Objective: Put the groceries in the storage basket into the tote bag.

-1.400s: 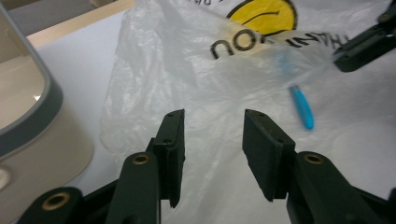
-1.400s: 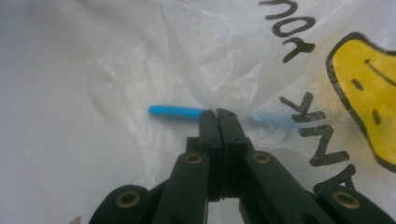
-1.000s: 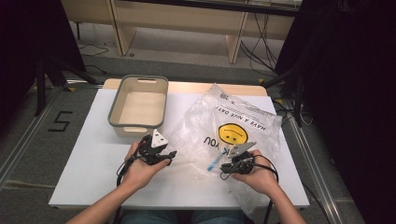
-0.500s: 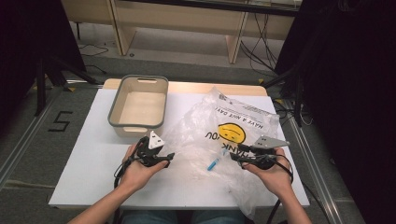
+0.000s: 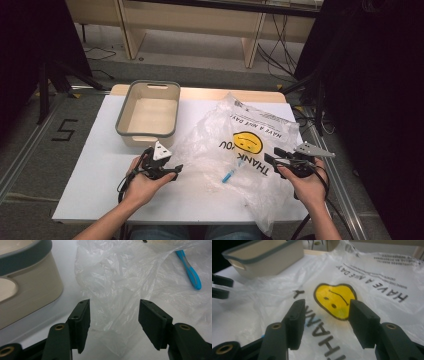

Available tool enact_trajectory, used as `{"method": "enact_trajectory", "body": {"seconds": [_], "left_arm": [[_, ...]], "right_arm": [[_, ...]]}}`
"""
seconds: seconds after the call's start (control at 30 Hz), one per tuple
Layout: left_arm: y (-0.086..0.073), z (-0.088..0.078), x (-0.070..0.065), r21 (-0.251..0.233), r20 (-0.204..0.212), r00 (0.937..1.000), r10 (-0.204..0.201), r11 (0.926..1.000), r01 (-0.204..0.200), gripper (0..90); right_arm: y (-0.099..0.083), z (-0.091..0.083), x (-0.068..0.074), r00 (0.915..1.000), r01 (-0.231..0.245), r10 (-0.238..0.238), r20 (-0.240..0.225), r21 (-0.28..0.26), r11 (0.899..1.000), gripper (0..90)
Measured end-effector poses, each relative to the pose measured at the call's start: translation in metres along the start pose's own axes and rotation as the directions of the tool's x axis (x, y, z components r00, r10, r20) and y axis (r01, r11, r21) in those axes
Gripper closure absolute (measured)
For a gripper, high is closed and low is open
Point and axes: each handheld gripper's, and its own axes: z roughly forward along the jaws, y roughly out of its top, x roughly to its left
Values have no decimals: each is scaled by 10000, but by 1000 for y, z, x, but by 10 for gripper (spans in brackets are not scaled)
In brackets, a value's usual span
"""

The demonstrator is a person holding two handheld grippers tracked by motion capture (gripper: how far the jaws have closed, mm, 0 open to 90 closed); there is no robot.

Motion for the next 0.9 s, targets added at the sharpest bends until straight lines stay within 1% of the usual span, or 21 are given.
{"method": "enact_trajectory", "body": {"seconds": [0.03, 0.07, 0.17, 0.2, 0.23, 0.33, 0.37, 0.5, 0.67, 0.77, 0.9], "left_arm": [[0, -1, 0, -25, -7, 10000, -5, 10000, 5, 423], [0, -1, -1, -46, -14, 10000, -3, 10000, 2, 421], [-1, -2, 0, -35, -35, 10000, 41, 10000, -42, 408], [-1, -2, -1, -32, 4, 10000, -22, 10000, 22, 404], [-1, -2, 0, -29, 62, 10000, -45, 10000, 45, 399], [-2, -2, -1, -71, 138, 9999, -76, 9999, 77, 388], [-2, -2, -1, -79, 152, 9998, -98, 9999, 99, 384], [-3, -2, -1, -82, 139, 9998, -128, 9999, 129, 376], [-3, -1, 0, -36, 134, 9998, -112, 9999, 113, 376], [-3, -1, 0, -61, 126, 9999, -118, 9999, 118, 376], [-4, -1, 0, 17, 139, 9999, -42, 10000, 41, 377]], "right_arm": [[-1, 1, -1, 9999, -33, 31, 138, 153, 9999, 486], [-3, 2, -2, 9995, 27, -39, 317, 393, 9992, 485], [-7, 4, -4, 9979, 34, -90, 644, 865, 9962, 473], [-8, 5, -4, 9973, 26, -98, 725, 995, 9950, 468], [-9, 5, -4, 9968, 43, -131, 793, 1097, 9940, 463], [-9, 4, -5, 9920, 107, -267, 1234, 1286, 9916, 445], [-9, 4, -6, 9901, 93, -270, 1375, 1282, 9917, 439], [-10, 0, -10, 9833, -198, -26, 1822, 1210, 9925, 426], [-13, -1, -13, 9794, -462, 193, 2012, 1297, 9905, 424], [-13, -1, -13, 9771, -523, 257, 2111, 1213, 9912, 423], [-13, -1, -13, 9766, -576, 287, 2133, 1305, 9898, 421]]}}
